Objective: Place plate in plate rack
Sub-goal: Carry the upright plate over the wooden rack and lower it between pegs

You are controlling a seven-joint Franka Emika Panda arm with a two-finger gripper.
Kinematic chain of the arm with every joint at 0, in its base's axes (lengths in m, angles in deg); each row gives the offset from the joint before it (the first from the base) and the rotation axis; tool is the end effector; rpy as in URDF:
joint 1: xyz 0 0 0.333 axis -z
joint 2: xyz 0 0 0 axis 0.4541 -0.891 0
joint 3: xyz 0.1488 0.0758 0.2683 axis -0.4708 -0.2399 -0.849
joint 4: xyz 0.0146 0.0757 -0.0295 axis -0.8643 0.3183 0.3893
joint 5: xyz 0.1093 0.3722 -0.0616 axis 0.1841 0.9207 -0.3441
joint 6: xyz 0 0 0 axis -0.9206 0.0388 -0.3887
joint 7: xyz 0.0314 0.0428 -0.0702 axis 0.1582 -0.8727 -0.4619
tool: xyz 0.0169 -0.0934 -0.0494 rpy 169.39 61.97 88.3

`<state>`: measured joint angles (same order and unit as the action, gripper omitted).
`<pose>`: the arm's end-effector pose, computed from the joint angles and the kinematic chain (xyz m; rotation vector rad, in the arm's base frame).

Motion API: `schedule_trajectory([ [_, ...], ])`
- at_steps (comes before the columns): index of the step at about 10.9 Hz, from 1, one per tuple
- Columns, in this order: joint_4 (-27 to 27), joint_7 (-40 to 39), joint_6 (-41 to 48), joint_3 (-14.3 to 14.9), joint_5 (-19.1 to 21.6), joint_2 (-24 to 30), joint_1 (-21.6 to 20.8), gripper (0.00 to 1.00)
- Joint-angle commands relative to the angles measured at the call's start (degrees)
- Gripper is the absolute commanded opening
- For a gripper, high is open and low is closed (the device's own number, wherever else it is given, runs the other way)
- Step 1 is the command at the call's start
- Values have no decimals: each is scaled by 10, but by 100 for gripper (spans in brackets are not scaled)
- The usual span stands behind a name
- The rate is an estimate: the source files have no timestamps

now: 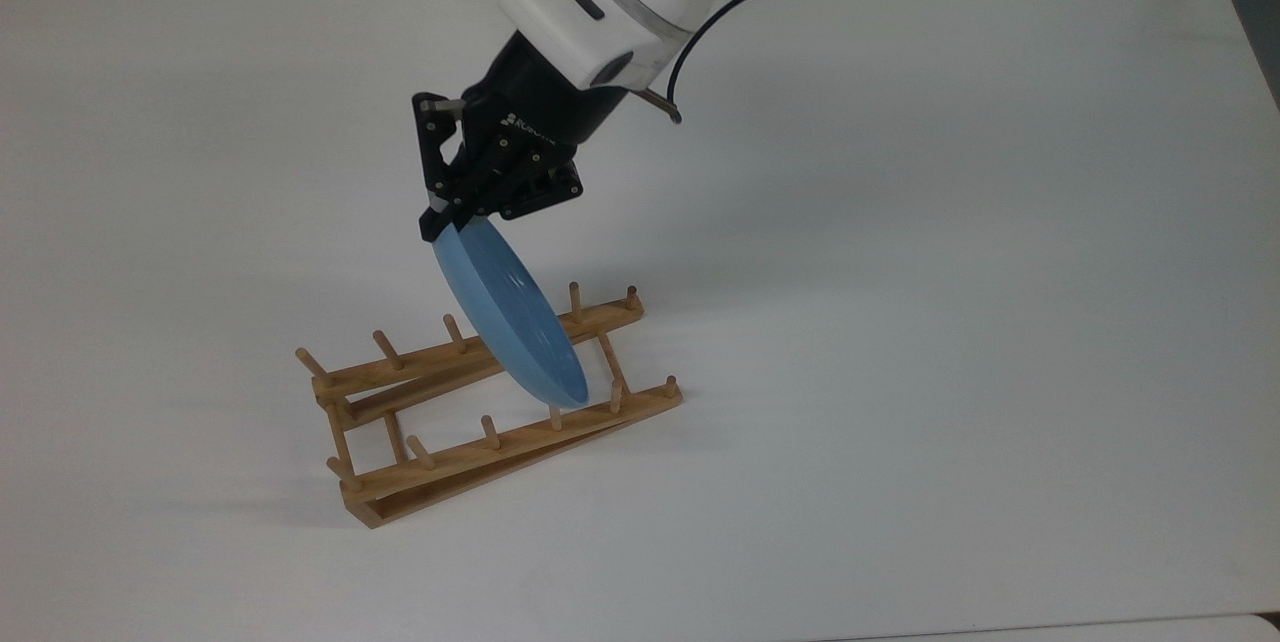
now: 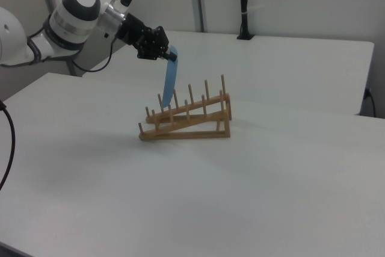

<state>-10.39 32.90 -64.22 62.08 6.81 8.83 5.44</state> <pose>0.7007 0.0810 0.5375 2.3498 0.2215 0.4744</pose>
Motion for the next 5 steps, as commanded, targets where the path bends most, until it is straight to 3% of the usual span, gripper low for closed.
schedule_trajectory([
  [1, -8, 46, 11, -11, -34, -20, -6, 0],
  [5, -8, 51, 10, -13, -34, -35, -16, 0],
])
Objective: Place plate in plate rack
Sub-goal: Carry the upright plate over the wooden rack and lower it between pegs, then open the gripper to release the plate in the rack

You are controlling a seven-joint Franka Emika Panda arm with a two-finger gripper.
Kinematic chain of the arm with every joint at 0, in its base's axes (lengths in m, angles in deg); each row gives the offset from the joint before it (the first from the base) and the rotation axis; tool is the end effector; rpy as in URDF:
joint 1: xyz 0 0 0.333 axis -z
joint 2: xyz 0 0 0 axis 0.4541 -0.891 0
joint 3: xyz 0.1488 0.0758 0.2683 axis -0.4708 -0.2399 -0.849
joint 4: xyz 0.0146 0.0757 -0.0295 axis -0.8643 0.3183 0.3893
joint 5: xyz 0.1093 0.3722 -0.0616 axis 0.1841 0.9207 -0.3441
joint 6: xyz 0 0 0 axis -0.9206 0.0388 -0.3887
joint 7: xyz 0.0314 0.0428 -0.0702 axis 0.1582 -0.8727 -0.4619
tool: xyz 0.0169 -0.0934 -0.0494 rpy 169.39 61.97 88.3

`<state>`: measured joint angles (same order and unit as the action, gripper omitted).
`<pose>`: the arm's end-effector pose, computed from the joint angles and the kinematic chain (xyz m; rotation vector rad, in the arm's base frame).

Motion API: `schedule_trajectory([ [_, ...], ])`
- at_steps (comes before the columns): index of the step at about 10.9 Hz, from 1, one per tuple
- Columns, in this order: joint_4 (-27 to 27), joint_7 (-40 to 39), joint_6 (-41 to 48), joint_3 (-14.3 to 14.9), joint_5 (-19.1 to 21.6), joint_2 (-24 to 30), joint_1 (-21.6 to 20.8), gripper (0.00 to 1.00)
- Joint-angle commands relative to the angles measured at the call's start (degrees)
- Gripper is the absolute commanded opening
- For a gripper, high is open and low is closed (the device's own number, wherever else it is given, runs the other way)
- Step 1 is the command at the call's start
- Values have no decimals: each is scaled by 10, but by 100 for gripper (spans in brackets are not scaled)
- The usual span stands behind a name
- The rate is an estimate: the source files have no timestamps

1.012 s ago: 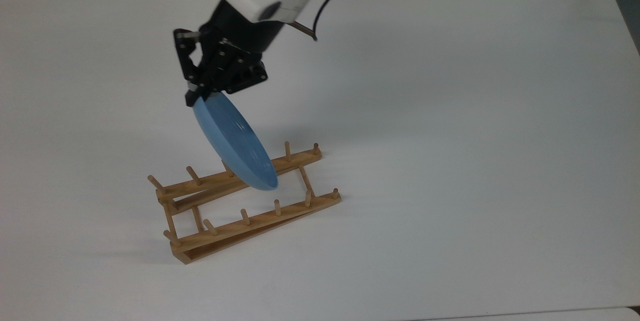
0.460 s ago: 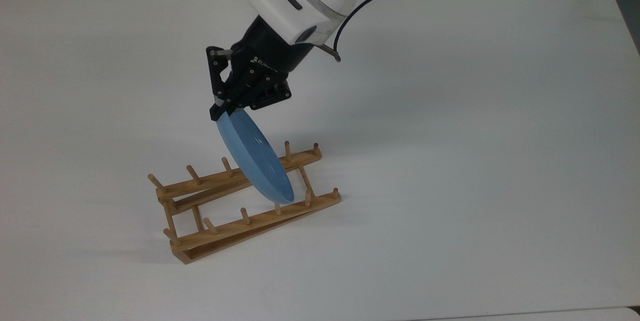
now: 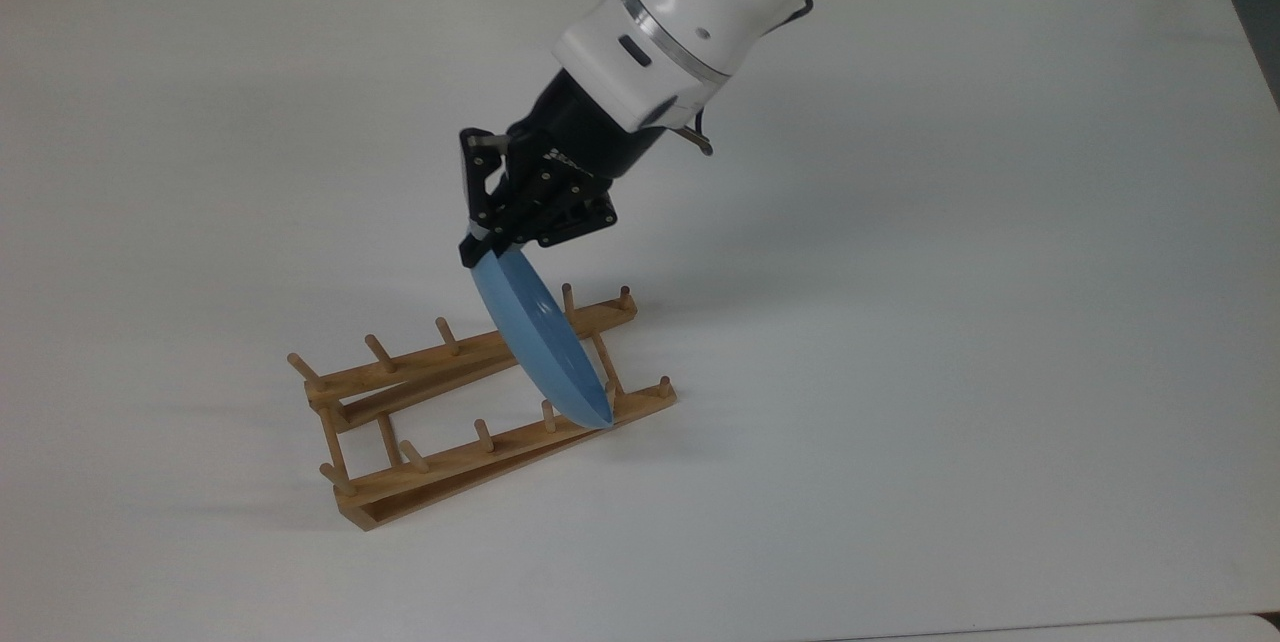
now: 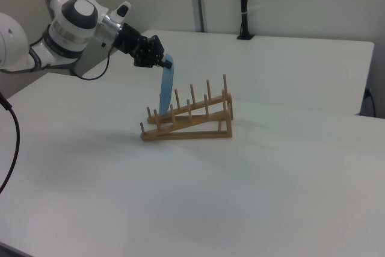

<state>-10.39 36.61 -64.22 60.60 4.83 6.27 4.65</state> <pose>0.7063 0.1073 0.5063 2.3356 0.2259 0.4718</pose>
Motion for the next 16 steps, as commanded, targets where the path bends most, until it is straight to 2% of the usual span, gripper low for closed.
schedule_trajectory([
  [1, -8, 14, 10, 1, -14, -13, -8, 0],
  [5, -6, 14, 6, 0, -14, -28, -6, 1],
  [6, -5, 13, 4, 0, -14, -31, -5, 21],
  [7, -4, 13, 2, 0, -14, -31, -4, 48],
  [11, 7, 16, -17, 0, -4, -31, -2, 79],
  [12, 8, 16, -32, 0, 8, -30, -1, 96],
  [14, 7, 13, -36, 0, 60, -22, 4, 100],
  [15, 7, 11, -35, 0, 115, -8, 9, 100],
  [16, 7, 7, -31, 0, 190, 9, 15, 100],
])
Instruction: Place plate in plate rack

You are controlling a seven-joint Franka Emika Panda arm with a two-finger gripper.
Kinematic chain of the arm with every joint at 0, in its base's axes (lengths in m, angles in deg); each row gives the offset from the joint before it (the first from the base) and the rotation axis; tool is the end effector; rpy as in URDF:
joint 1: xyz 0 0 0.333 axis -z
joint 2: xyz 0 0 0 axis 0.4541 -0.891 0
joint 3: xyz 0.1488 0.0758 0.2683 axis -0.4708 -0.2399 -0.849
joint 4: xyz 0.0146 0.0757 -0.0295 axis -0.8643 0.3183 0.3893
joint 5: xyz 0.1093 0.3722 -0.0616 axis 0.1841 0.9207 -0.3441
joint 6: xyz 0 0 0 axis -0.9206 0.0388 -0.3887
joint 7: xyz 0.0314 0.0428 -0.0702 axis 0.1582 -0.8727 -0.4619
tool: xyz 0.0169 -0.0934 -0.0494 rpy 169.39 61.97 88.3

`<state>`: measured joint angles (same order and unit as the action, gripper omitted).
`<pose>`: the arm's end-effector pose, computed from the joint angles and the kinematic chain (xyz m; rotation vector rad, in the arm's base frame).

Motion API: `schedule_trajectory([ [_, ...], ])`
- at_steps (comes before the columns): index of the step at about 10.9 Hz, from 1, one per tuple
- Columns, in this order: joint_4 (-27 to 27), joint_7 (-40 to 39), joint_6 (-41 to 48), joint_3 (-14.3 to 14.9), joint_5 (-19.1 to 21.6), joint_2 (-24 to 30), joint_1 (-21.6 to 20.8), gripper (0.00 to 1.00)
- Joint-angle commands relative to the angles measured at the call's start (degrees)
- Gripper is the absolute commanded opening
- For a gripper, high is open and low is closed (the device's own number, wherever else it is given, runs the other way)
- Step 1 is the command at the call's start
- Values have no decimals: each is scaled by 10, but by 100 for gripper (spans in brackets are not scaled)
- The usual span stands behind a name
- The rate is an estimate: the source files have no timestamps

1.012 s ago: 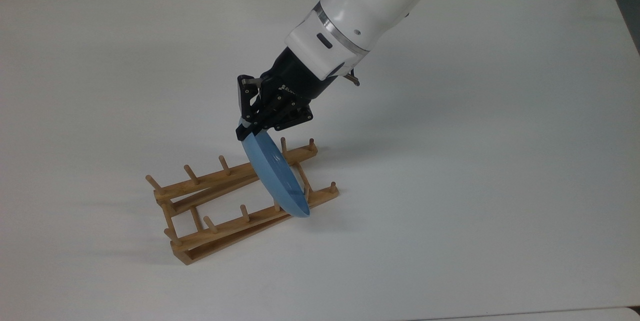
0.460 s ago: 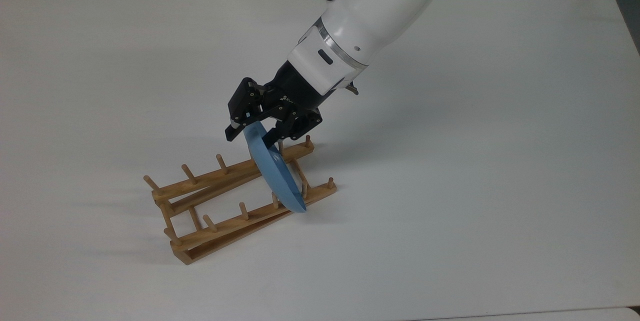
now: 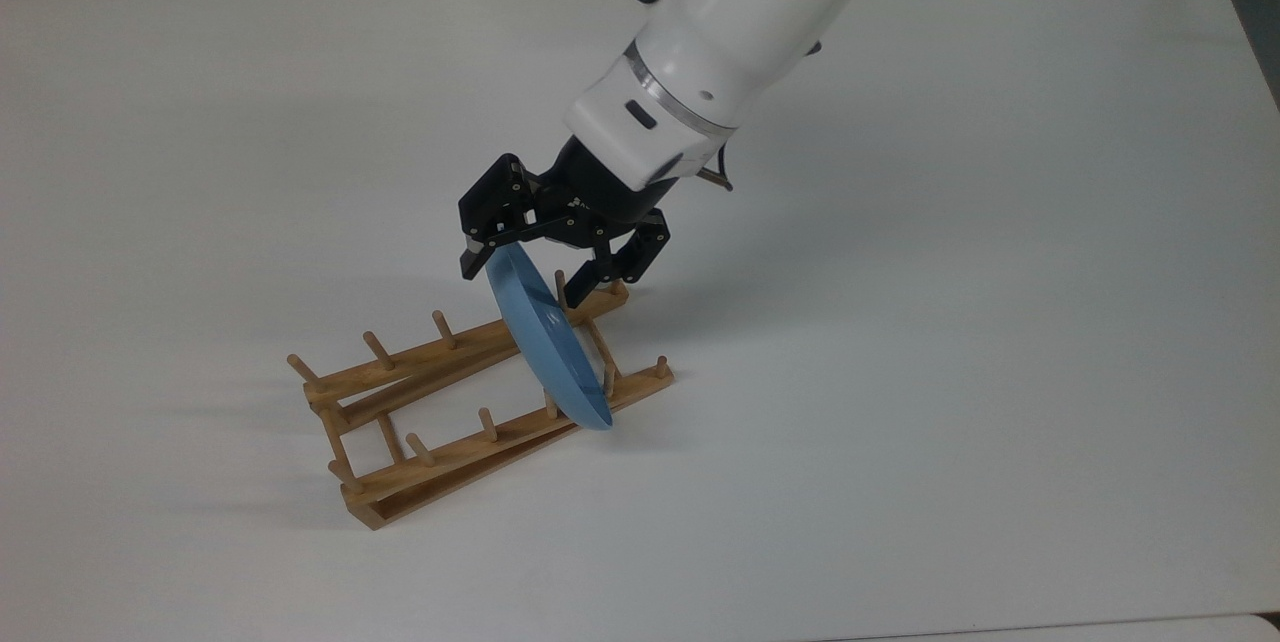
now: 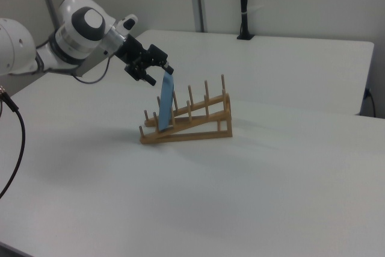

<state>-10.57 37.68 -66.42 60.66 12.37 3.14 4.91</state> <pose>0.7151 0.1156 0.4674 2.4645 0.1856 0.4487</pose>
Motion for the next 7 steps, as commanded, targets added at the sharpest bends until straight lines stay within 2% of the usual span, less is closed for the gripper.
schedule_trajectory([
  [1, 12, -21, -3, -1, 201, 68, 20, 100],
  [2, 20, -36, 27, 0, 279, 91, 29, 100],
  [3, 23, -39, 62, -1, 328, 116, 43, 100],
  [4, 42, -50, 99, -6, 352, 141, 50, 100],
  [6, 114, -99, 164, -47, 356, 205, 88, 100],
  [7, 159, -116, 171, -57, 359, 238, 111, 100],
])
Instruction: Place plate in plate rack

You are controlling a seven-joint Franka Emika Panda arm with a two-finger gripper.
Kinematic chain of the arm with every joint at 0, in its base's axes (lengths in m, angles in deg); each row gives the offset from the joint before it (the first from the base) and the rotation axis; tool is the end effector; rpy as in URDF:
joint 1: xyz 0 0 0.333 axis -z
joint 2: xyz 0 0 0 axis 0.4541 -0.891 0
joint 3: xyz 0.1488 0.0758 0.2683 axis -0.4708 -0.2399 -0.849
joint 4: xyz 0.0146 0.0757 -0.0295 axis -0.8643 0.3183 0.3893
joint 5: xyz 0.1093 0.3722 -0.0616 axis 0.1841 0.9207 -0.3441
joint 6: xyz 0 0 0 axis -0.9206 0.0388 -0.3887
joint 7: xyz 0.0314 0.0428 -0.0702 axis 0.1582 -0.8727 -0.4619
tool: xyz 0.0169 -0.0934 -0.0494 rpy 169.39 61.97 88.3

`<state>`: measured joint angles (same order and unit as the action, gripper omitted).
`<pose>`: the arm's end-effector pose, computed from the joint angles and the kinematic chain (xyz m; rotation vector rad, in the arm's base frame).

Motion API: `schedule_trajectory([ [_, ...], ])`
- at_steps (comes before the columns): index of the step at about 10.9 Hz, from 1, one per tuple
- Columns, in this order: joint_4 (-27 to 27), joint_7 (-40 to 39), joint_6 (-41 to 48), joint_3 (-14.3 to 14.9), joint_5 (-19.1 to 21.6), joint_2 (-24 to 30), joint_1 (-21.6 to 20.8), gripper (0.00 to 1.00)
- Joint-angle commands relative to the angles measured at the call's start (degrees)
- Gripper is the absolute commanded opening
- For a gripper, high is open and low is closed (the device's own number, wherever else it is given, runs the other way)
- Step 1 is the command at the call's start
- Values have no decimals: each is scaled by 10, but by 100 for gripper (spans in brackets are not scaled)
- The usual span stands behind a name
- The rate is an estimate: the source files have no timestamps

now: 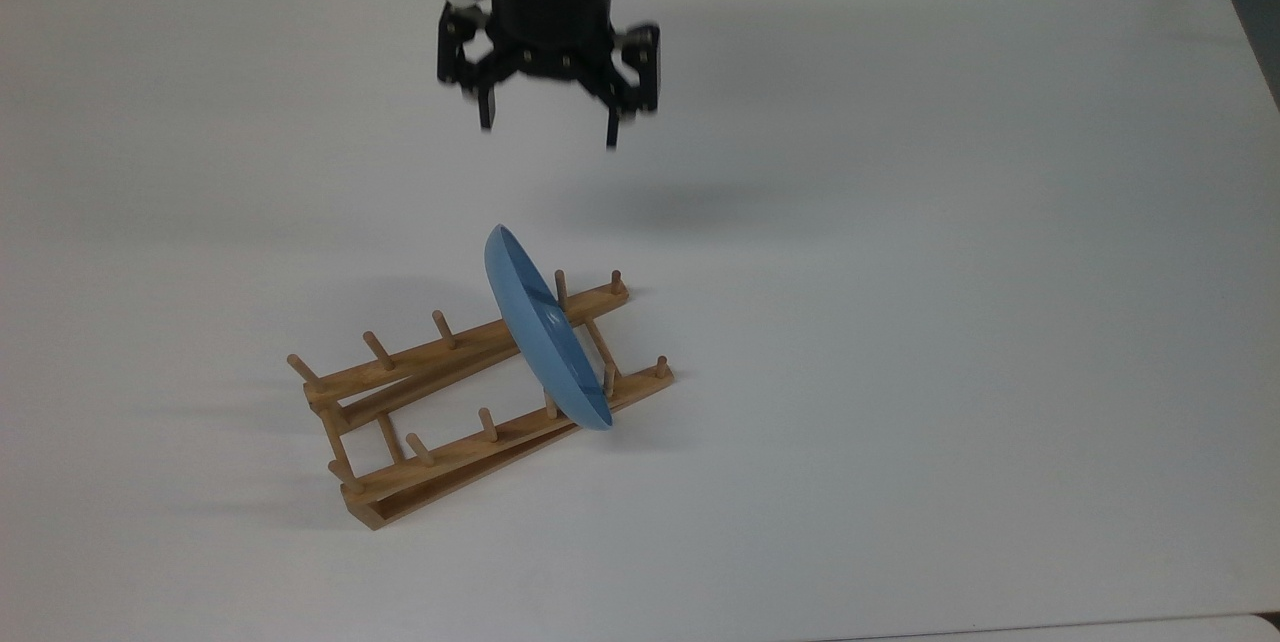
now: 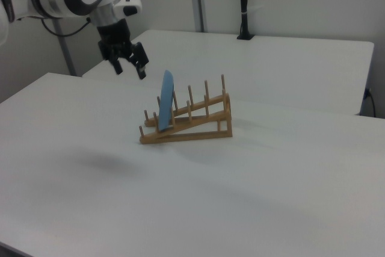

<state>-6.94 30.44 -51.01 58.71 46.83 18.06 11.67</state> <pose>0.6431 0.0575 0.5693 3.0648 -0.1371 0.2092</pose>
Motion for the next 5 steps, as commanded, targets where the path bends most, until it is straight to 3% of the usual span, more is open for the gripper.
schedule_trajectory([
  [1, 159, -82, 17, -39, 37, 117, 60, 100],
  [3, 164, -163, 56, -35, 74, 128, 84, 100],
  [5, 164, -140, 91, -31, 68, 128, 74, 100],
])
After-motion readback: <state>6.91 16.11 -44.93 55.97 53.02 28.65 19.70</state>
